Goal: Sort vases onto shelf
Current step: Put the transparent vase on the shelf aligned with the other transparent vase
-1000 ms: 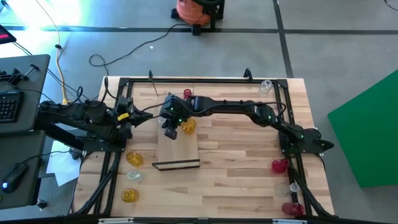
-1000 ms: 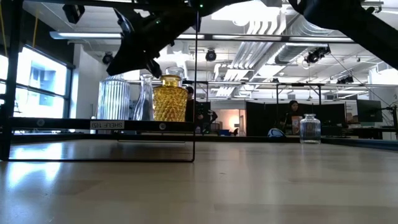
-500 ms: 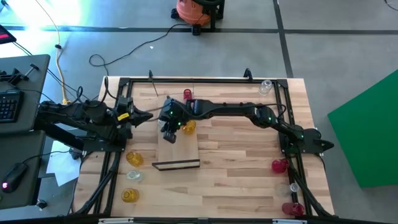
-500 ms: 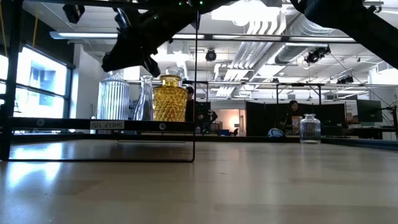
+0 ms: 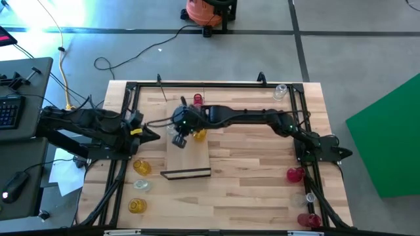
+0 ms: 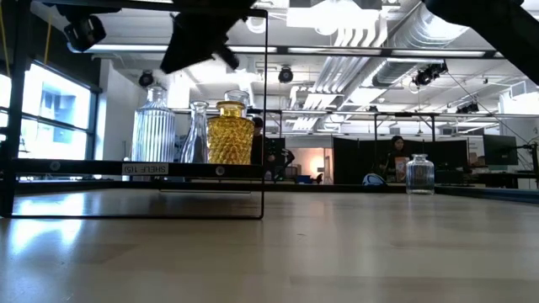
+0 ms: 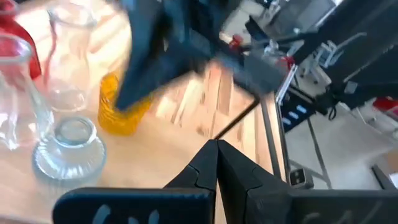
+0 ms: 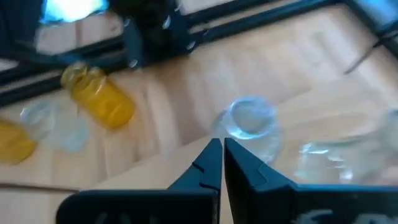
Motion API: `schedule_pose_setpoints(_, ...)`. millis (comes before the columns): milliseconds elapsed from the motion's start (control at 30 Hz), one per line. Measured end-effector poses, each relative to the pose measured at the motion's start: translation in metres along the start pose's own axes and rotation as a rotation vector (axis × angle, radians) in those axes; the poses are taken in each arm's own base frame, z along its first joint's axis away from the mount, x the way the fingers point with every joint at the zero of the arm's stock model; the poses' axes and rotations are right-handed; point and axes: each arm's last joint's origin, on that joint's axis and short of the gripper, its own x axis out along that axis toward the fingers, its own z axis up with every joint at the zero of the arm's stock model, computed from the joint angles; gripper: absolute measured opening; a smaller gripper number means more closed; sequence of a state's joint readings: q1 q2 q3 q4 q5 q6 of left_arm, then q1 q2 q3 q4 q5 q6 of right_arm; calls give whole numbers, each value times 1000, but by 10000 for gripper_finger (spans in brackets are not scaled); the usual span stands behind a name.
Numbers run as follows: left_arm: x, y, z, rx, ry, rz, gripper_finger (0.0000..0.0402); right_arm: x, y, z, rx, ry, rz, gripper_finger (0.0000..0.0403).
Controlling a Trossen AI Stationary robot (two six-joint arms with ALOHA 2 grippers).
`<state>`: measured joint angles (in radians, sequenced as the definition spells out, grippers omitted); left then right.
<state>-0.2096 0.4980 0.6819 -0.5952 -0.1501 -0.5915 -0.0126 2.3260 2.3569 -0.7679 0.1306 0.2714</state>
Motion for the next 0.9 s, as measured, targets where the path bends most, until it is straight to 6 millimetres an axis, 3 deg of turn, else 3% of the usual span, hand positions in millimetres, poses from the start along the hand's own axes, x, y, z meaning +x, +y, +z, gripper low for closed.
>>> schedule_pose_setpoints(200, 14, -1, -2, 3, 66, 32, 0, -10, -19, 7, 6, -13, -124, 0)
schedule_pose_setpoints(600, 63, 0, -14, 53, 225, 219, 0, -10, -52, 11, -20, 21, -163, 0)
schedule_pose_setpoints(900, 80, 12, -13, 42, 245, 348, 0, -10, -60, 14, -52, 25, -157, 0)
